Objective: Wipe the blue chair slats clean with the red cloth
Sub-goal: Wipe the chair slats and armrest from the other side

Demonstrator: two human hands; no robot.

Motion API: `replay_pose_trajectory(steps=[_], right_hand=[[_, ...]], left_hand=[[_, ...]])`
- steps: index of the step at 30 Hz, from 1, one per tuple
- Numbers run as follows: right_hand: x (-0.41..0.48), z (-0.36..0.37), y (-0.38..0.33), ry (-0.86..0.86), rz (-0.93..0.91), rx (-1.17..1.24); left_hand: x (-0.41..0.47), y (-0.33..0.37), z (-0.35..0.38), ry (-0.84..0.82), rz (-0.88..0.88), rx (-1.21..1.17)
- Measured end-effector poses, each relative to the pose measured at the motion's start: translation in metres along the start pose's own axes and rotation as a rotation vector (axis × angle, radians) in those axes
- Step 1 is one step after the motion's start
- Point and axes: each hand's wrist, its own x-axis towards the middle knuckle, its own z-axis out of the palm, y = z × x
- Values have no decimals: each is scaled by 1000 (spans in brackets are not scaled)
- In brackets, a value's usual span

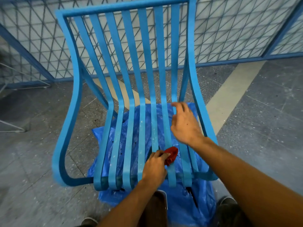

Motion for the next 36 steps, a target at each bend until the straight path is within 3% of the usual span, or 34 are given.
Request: replay_pose_trajectory(steps=[2, 5, 7, 10, 15, 18, 25, 31, 36], right_hand=[[-28, 22, 4, -125, 135, 284], [-67, 53, 30, -156, 450, 538], [-86, 66, 45, -145, 610, 533], [-100, 77, 55, -43, 710, 542], [-98, 91, 60, -49, 776, 664], [-91, 88, 60, -67, 767, 650], [-72, 98, 58, -10, 788, 680], [-57, 108, 56, 43, 819, 689], [-52, 112, 57, 49, 787, 752]], left_hand=[[-2, -4, 0, 33, -32, -129], [-6, -5, 0, 155, -121, -307], [-13, 2, 3, 220, -131, -335], [-20, 16, 12, 193, -51, -268], [-39, 22, 35, 107, 60, -99], [-53, 17, 37, 55, 11, -110], [-49, 18, 30, 392, -240, -366], [-62, 26, 50, 215, -10, -172], [-39, 6, 39, 304, -178, -219]])
